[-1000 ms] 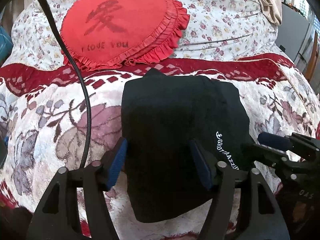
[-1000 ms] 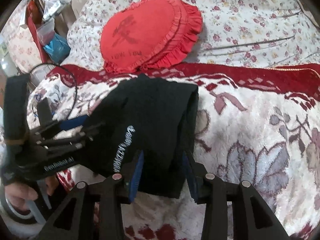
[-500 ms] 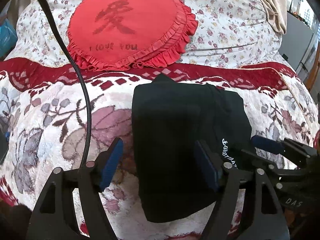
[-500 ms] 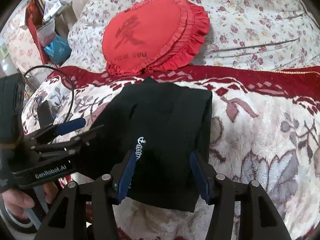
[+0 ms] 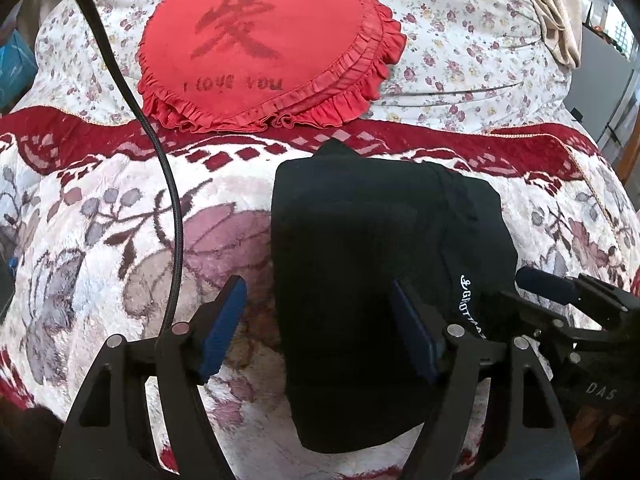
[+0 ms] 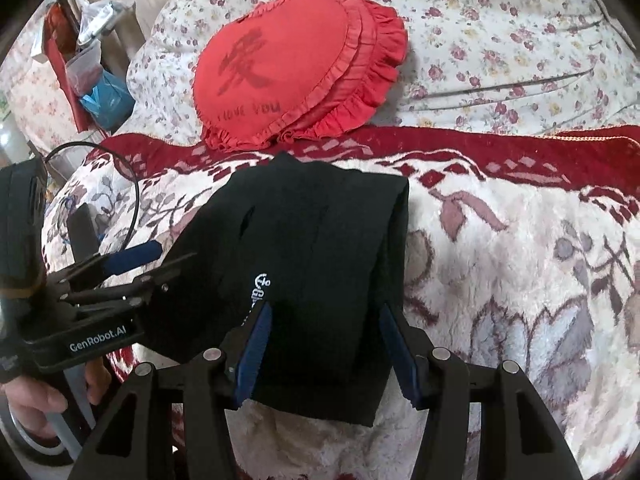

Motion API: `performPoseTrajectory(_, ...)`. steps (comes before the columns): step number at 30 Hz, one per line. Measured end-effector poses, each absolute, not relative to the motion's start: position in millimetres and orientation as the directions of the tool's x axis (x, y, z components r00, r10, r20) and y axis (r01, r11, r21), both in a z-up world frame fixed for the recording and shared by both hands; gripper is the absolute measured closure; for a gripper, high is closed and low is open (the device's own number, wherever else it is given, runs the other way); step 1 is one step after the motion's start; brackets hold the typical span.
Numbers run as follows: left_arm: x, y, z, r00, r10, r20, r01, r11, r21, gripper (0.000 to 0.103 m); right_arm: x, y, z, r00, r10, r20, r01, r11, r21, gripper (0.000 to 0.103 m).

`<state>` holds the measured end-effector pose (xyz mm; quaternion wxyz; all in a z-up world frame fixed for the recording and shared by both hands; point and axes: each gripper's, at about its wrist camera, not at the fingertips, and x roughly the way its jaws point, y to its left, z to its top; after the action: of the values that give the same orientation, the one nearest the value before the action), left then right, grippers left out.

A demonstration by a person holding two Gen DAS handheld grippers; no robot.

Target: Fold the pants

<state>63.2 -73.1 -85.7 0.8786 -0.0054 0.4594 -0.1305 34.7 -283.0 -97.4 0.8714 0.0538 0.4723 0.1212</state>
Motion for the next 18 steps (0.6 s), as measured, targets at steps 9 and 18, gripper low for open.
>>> performPoseTrajectory(9,65.4,-69.4,-87.5,0.541,-0.238,-0.807,0.219,0.966,-0.138,0.029,39.5,-289.3,-102.4,0.523,0.252,-0.814,-0.119,0.968,0.223,0.048)
performPoseTrajectory(18,67.5,-69.2,-89.2,0.538,-0.239,-0.808,0.216,0.966,-0.142,0.029,44.9,-288.0,-101.7,0.528,0.249,-0.812,-0.117,0.968,0.221,0.047)
